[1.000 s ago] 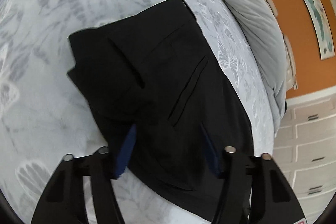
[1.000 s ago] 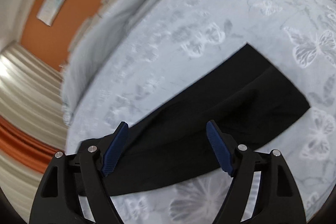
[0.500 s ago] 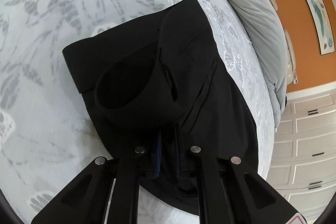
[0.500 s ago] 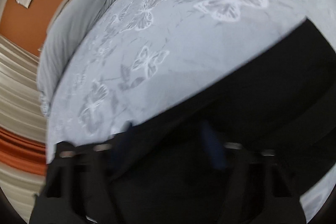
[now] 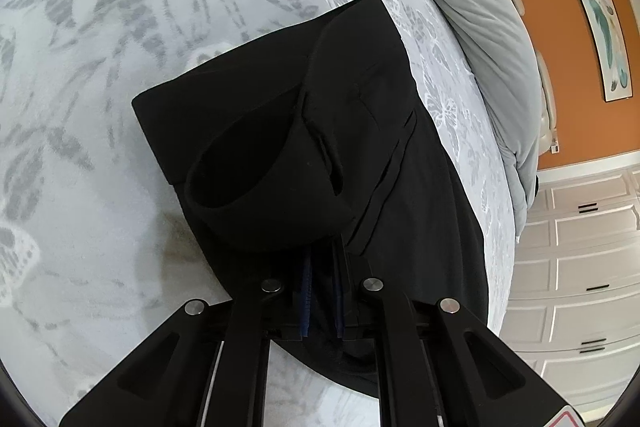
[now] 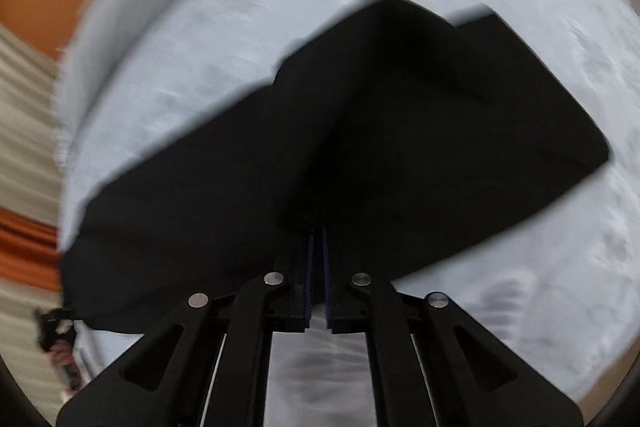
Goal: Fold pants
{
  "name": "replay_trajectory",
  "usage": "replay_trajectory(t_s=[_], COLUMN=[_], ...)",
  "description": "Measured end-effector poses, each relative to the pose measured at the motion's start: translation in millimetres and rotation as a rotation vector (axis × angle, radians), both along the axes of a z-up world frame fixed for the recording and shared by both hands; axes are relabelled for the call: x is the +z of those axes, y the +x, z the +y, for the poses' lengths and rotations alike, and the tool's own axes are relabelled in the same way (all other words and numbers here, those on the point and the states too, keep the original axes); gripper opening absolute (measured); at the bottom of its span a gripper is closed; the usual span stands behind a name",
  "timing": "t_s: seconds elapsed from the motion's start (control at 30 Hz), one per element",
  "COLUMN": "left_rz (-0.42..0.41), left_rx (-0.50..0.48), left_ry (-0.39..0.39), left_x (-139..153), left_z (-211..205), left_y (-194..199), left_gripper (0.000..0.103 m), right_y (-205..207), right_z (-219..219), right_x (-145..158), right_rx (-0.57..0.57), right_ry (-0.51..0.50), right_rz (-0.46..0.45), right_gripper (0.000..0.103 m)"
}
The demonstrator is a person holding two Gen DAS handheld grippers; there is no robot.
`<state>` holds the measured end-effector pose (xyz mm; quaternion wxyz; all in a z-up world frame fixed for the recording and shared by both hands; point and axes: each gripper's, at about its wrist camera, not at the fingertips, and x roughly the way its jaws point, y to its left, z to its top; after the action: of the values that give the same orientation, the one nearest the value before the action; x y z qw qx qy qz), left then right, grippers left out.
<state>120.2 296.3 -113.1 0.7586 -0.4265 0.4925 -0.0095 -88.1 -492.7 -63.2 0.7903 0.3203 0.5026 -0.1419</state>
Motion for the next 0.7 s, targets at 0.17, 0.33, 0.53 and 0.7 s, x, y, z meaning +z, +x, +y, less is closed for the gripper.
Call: replay_trajectory(t_s=[0.17,0.33,0.53,0.7], left_rz=[0.043,-0.001,0.013,0.019], left_rx=[0.057,0.021,0.014,0.020], left_ry=[-0.049,0.116,0.195,0.164], left_x=[-1,6,11,9], left_z=[6,-8,-19,-14], left_y=[-12,-14,-4,-4], left_gripper=[0.013,0.013,0.014,0.014], right_y=[-44,-24,42,35], right_z=[-37,-31,12,-3], right_x=[39,49,13,33], right_rx=[-0.193,-0.167,0.063,-0.018], right_ry=[0.104,-0.015,-0.307,-0.214], right_rz=[-0.268,-0.304,-0.091,-0.239], right_gripper=[0.070,0.070,0.057,0.003])
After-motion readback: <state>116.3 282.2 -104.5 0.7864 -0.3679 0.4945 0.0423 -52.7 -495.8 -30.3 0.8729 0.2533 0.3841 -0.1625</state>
